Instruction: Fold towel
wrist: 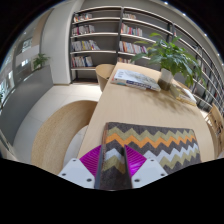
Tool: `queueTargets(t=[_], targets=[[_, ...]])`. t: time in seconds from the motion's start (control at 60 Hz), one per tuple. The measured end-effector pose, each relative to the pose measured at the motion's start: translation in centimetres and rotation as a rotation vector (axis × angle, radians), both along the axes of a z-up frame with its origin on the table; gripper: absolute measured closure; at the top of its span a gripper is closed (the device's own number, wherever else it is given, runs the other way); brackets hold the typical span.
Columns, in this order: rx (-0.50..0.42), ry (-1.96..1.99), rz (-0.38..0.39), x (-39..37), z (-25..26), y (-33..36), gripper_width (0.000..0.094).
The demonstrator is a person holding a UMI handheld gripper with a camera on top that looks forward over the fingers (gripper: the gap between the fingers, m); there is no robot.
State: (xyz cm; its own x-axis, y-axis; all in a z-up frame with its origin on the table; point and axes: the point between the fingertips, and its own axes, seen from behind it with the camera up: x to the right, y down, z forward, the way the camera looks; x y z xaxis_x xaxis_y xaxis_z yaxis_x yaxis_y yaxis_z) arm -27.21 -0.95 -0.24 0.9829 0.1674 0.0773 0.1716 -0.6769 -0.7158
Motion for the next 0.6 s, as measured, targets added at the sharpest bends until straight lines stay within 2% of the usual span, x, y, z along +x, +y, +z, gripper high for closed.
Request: queueTargets(t=[0.05,0.1,0.117,0.3,0.367,0.5,0.6], targets=[[0.000,-0.024,-0.017,0.7,-0.1,0.1,0.0657],[0.008,-0.066,-0.020,1.4,-0.1,0.3,0.0825],[0.008,-0.077,-0.019,1.5,-0.1,0.3,0.0843],[-0.038,-0.032,0.022,1.4,0.6,-0.1,0.0878],[0.008,0.012,0.017,2.4,3.6,0.1,0.0879],[0.103,0.006,-0.046,9.7,10.4,1.2,0.0880],[0.134,0.021,-0.080,15.6,12.4,1.4,0.0880]])
